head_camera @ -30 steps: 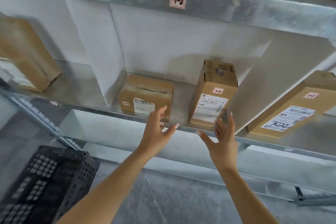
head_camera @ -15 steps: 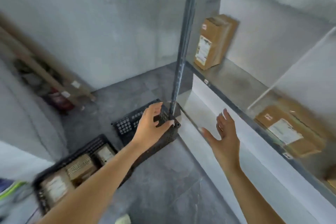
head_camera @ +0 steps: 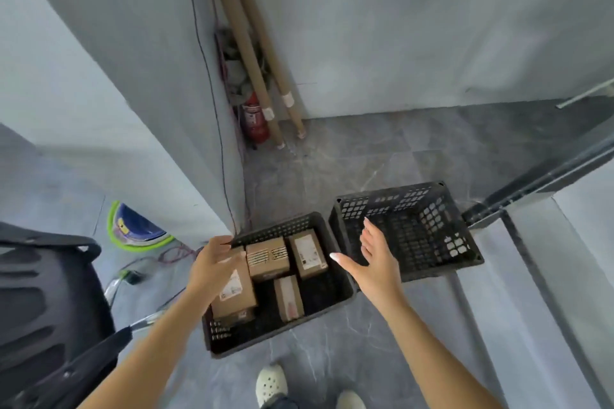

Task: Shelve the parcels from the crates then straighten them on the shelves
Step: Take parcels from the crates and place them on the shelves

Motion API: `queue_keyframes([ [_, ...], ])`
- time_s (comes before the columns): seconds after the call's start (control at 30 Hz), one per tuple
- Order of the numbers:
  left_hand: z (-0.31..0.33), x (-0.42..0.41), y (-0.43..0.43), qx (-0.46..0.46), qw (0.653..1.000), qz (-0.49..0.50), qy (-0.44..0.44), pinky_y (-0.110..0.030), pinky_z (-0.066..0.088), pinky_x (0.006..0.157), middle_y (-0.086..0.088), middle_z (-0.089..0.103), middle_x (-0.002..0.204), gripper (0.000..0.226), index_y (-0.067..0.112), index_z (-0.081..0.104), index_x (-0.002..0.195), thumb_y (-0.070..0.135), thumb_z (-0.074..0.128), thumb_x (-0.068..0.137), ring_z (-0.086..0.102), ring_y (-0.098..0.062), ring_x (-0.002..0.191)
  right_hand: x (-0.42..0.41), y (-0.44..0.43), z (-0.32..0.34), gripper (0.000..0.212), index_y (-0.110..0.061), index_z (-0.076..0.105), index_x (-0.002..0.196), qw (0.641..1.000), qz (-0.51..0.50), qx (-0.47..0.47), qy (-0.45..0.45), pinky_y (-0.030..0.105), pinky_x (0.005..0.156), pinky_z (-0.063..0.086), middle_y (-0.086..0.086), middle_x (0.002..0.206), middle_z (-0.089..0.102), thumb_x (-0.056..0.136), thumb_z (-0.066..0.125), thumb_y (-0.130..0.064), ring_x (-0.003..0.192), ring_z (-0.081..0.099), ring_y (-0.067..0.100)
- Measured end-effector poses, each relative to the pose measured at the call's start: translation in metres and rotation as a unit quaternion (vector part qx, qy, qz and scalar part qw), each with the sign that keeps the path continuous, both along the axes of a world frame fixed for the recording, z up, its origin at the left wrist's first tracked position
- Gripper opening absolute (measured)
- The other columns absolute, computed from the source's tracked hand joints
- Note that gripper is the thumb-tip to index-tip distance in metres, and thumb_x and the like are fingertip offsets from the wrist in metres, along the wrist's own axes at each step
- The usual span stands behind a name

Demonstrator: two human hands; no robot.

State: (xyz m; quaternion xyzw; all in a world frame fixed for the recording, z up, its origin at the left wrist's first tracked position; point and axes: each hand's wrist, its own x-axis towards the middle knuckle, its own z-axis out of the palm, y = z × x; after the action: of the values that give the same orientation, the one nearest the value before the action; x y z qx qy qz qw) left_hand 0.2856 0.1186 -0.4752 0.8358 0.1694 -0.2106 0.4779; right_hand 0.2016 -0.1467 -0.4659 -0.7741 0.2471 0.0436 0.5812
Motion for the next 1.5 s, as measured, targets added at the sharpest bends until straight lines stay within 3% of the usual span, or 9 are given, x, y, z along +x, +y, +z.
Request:
queue_keyframes([
  [0.1, -0.077, 0.013, 0.022, 0.032, 0.998, 0.028, 0.044, -0.025, 0.046, 0.07, -0.009, 0.061, 0.111, 0.035, 0.011, 0.055, 0.12, 0.011, 0.065, 0.087, 0.059, -0.025, 0.101, 0.042, 0.03, -0.082, 0.094, -0.02, 0.027, 0.151, 0.996, 0.064, 0.006, 0.056, 0.023, 0.111, 0.03, 0.003, 0.154, 0.035, 0.075, 0.082, -0.027, 0.141, 0.035, 0.014],
  [0.47, -0.375, 0.059, 0.006, 0.117, 0.988, -0.049, 0.09, -0.038, 0.047, 0.096, -0.009, 0.05, 0.126, 0.043, 0.012, 0.046, 0.136, 0.011, 0.051, 0.093, 0.052, -0.025, 0.111, 0.127, 0.097, -0.415, 0.092, -0.018, 0.024, 0.153, 0.971, 0.158, -0.067, 0.168, 0.04, 0.117, 0.031, 0.0, 0.155, 0.034, 0.082, 0.064, -0.06, 0.144, 0.031, 0.024],
  [0.7, -0.442, 0.065, -0.002, 0.26, 0.959, -0.117, 0.0, -0.035, 0.034, 0.099, -0.01, 0.034, 0.13, 0.068, 0.02, 0.017, 0.151, 0.032, 0.049, 0.093, 0.032, -0.025, 0.12, 0.14, 0.113, -0.483, 0.074, -0.028, 0.022, 0.152, 0.983, 0.079, 0.049, 0.16, 0.037, 0.105, 0.038, -0.003, 0.147, 0.044, 0.091, 0.053, -0.056, 0.134, 0.043, 0.022],
  [0.9, -0.393, 0.049, -0.01, 0.028, 0.999, -0.037, 0.019, -0.034, 0.019, 0.114, -0.002, 0.028, 0.143, 0.054, 0.037, 0.029, 0.147, 0.024, 0.043, 0.097, 0.022, -0.016, 0.133, 0.115, 0.087, -0.426, 0.076, -0.036, 0.041, 0.14, 0.986, 0.026, 0.106, 0.125, 0.043, 0.107, 0.043, -0.016, 0.131, 0.054, 0.074, 0.071, -0.061, 0.126, 0.049, 0.012],
  [1.0, -0.321, 0.043, -0.023, -0.17, 0.985, 0.004, 0.028, -0.023, 0.029, 0.105, 0.013, 0.044, 0.14, 0.054, 0.044, 0.026, 0.145, 0.019, 0.043, 0.099, 0.04, -0.005, 0.126, 0.109, 0.063, -0.355, 0.095, -0.043, 0.037, 0.141, 0.984, 0.088, 0.096, 0.12, 0.04, 0.107, 0.044, -0.018, 0.136, 0.053, 0.06, 0.082, -0.061, 0.127, 0.049, 0.007],
  [1.1, -0.243, 0.046, -0.036, -0.192, 0.981, 0.023, 0.01, -0.022, 0.038, 0.094, 0.015, 0.053, 0.124, 0.054, 0.034, 0.024, 0.147, 0.032, 0.046, 0.098, 0.05, -0.005, 0.116, 0.103, 0.041, -0.276, 0.099, -0.026, 0.03, 0.145, 0.987, 0.078, 0.092, 0.106, 0.019, 0.085, 0.053, -0.006, 0.13, 0.056, 0.066, 0.089, -0.021, 0.114, 0.057, 0.007],
  [1.17, -0.193, 0.048, -0.042, -0.196, 0.979, 0.046, 0.015, -0.023, 0.04, 0.09, 0.011, 0.055, 0.118, 0.052, 0.025, 0.026, 0.142, 0.034, 0.05, 0.096, 0.054, -0.004, 0.104, 0.096, 0.029, -0.223, 0.082, -0.02, 0.038, 0.135, 0.994, 0.035, 0.061, 0.085, 0.021, 0.082, 0.054, 0.003, 0.125, 0.06, 0.069, 0.085, -0.009, 0.106, 0.061, 0.012],
  [1.3, -0.086, 0.045, -0.064, -0.216, 0.976, -0.021, -0.001, -0.011, 0.047, 0.07, 0.003, 0.058, 0.124, 0.043, 0.019, 0.039, 0.137, 0.023, 0.053, 0.096, 0.057, 0.001, 0.097, 0.088, 0.005, -0.116, 0.038, -0.022, 0.06, 0.111, 0.999, 0.006, -0.031, 0.025, 0.022, 0.08, 0.051, -0.01, 0.099, 0.069, 0.079, 0.079, -0.029, 0.094, 0.067, 0.008],
  [1.5, 0.065, 0.043, -0.087, -0.245, 0.953, -0.172, -0.052, -0.048, 0.033, 0.111, 0.007, 0.041, 0.143, 0.078, 0.066, 0.024, 0.135, 0.06, 0.07, 0.072, 0.039, -0.018, 0.135, 0.064, -0.023, 0.049, 0.024, -0.031, 0.063, 0.086, 0.991, -0.045, -0.113, -0.064, 0.028, 0.078, 0.051, -0.018, 0.078, 0.067, 0.086, 0.062, -0.055, 0.08, 0.064, -0.001],
])
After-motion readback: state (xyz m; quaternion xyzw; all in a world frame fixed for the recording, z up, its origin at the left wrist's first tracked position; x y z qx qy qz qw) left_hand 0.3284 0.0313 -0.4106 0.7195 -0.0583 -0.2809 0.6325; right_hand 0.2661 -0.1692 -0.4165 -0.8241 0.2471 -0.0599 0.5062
